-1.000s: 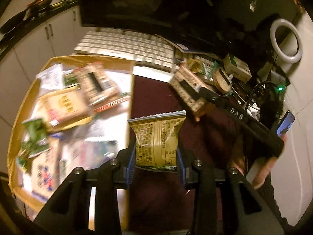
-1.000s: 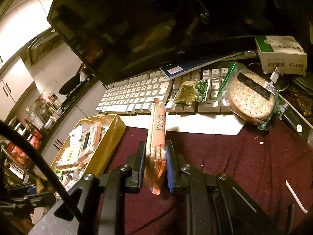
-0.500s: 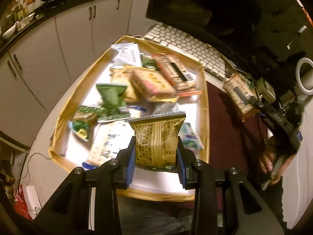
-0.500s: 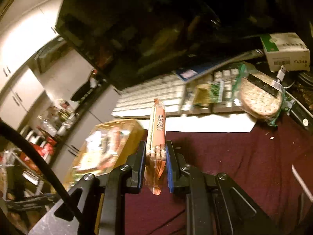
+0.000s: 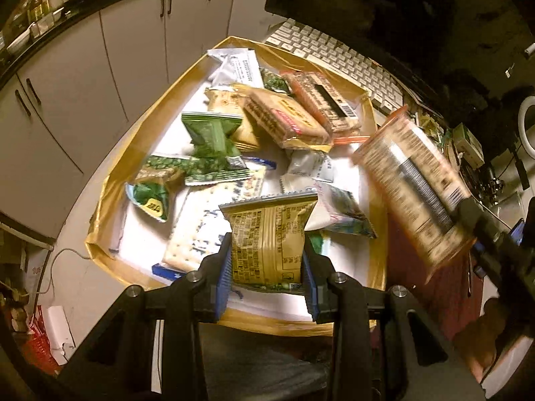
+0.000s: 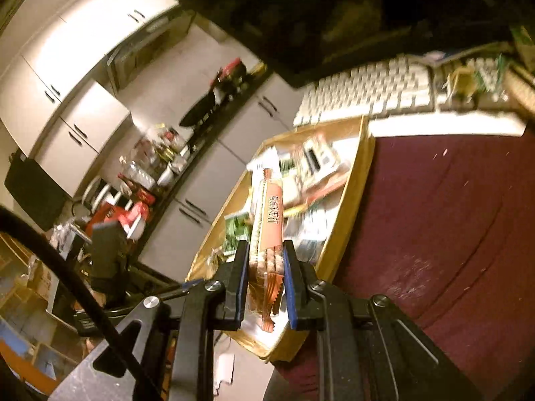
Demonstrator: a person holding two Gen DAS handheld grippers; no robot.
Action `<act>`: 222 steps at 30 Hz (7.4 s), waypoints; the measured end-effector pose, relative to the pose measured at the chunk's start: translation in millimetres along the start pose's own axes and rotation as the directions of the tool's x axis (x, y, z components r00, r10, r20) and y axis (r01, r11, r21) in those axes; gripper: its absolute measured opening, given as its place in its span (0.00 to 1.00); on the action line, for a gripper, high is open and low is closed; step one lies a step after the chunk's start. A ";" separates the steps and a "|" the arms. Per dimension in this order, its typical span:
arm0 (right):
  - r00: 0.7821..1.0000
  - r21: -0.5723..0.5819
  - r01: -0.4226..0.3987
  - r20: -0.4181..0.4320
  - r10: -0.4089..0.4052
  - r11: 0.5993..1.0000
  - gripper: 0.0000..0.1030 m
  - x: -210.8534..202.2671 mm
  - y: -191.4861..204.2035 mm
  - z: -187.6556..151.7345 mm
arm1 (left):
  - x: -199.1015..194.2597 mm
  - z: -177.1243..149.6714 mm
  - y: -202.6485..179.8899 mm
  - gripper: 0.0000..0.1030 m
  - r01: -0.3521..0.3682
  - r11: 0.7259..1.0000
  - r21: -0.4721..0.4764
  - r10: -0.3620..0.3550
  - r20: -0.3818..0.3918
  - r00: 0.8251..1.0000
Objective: Organize snacks
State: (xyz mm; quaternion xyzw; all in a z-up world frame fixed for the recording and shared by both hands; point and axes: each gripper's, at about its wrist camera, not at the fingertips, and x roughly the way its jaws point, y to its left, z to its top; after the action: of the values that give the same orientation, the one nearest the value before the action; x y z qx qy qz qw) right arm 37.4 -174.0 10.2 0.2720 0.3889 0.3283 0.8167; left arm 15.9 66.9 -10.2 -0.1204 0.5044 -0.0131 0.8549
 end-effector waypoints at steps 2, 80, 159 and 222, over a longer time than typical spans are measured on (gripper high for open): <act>0.999 0.018 0.001 -0.042 0.000 1.000 0.17 16.6 1.0 0.8 | 0.6 -0.3 1.3 0.37 0.002 1.000 -0.005 -0.002 -0.002 1.000; 0.722 0.479 0.584 0.062 -0.689 0.655 0.76 -51.5 -231.4 141.3 | 27.6 19.7 -171.6 0.76 0.222 0.958 0.181 -0.235 0.051 0.971; 0.964 -0.174 0.263 0.099 -0.248 0.949 0.74 -7.6 -42.2 69.4 | -5.2 32.9 1.4 0.37 0.111 0.986 -0.127 -0.106 0.046 0.993; 0.971 -0.358 0.215 -0.025 -0.239 0.909 0.79 98.9 38.9 101.9 | -25.2 14.0 7.2 0.71 -0.004 0.999 -0.040 0.011 0.171 0.985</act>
State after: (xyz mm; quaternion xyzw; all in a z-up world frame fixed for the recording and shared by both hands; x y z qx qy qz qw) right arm 155.3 -94.5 48.2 0.0626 0.3802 0.3046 0.8710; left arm 14.9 80.2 16.3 -0.1361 0.4296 0.0108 0.8927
